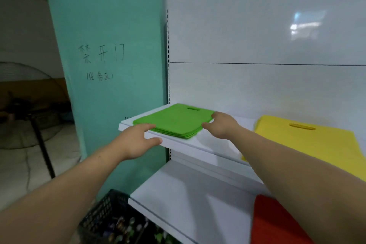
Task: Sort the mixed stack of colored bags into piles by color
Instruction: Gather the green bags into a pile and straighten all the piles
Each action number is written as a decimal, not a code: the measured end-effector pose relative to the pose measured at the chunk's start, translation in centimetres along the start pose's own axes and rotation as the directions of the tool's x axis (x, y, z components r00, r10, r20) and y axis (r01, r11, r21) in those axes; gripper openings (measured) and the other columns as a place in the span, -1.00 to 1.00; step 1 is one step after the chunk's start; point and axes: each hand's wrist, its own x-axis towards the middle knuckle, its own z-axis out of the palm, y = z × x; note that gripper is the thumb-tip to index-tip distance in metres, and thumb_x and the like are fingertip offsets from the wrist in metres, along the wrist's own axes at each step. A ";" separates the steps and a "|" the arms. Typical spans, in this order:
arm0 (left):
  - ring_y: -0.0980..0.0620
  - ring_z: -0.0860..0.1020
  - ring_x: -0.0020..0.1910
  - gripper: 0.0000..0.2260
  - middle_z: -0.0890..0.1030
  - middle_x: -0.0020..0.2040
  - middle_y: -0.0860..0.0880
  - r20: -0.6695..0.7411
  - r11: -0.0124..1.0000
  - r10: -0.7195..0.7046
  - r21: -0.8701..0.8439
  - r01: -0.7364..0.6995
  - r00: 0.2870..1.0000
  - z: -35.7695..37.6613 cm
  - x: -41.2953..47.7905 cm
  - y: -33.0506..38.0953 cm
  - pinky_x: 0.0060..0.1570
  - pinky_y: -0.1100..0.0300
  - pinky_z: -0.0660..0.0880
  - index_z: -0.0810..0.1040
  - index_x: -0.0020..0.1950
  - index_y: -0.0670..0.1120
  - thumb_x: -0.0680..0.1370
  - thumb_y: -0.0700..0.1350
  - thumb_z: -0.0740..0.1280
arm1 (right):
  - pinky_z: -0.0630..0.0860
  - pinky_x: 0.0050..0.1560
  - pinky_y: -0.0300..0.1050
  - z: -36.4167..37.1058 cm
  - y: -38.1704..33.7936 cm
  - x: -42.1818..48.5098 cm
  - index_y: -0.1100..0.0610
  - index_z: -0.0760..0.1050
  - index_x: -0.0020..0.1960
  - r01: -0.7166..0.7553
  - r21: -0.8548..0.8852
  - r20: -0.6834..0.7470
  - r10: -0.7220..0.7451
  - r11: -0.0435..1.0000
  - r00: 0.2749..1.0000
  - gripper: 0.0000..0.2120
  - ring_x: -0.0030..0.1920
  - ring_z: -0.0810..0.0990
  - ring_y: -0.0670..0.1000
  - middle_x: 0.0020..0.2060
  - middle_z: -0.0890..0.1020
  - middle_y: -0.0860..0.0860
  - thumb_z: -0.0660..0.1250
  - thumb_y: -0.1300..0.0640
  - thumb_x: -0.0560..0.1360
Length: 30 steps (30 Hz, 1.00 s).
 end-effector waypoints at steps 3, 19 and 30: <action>0.01 0.29 0.44 -0.44 0.31 0.47 -0.01 0.015 1.000 -0.002 -0.004 0.002 1.000 0.8 4.1 -1.7 0.36 0.18 0.21 0.31 0.46 0.00 0.51 0.14 0.33 | 0.32 0.28 -0.10 2.1 -0.4 4.1 0.28 0.20 0.46 -0.039 -0.030 0.021 0.040 0.999 0.999 -0.36 0.40 0.34 0.16 0.43 0.33 0.19 0.18 -0.15 0.58; -0.03 0.26 0.45 -0.42 0.24 0.50 -0.03 0.299 0.998 0.063 -0.002 -0.066 0.952 2.9 22.3 -10.4 0.44 0.08 0.16 0.41 0.39 0.06 0.40 0.05 0.49 | 0.42 0.16 -0.08 6.9 -0.5 14.1 0.22 0.30 0.34 -0.286 0.028 -0.039 0.287 0.958 0.957 -0.39 0.27 0.47 0.17 0.28 0.49 0.16 0.39 -0.11 0.46; 0.02 0.31 0.41 -0.23 0.31 0.47 0.08 0.255 0.971 0.207 -0.170 -0.167 0.945 5.6 23.7 -13.3 0.40 0.08 0.23 0.42 0.36 0.17 0.19 0.43 0.22 | 0.39 0.13 -0.09 8.8 -1.0 12.8 0.08 0.24 0.45 -0.356 0.178 -0.346 0.397 0.918 0.850 -0.52 0.22 0.48 0.20 0.22 0.52 0.20 0.18 0.22 0.54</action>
